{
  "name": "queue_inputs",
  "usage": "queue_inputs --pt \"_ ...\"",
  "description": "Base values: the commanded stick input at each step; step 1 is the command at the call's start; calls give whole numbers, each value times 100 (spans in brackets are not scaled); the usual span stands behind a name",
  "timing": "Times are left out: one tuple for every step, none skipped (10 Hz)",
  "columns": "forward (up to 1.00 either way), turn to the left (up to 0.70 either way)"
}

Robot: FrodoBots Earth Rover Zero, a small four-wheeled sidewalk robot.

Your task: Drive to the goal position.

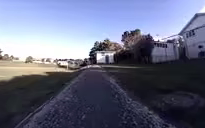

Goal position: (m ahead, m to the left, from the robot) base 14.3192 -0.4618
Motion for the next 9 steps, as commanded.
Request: queue_inputs --pt "50 4" --pt "50 2" --pt "50 0" --pt "50 2" --pt "50 2" --pt "50 0" --pt "50 0" --pt "50 -10" --pt "50 -37"
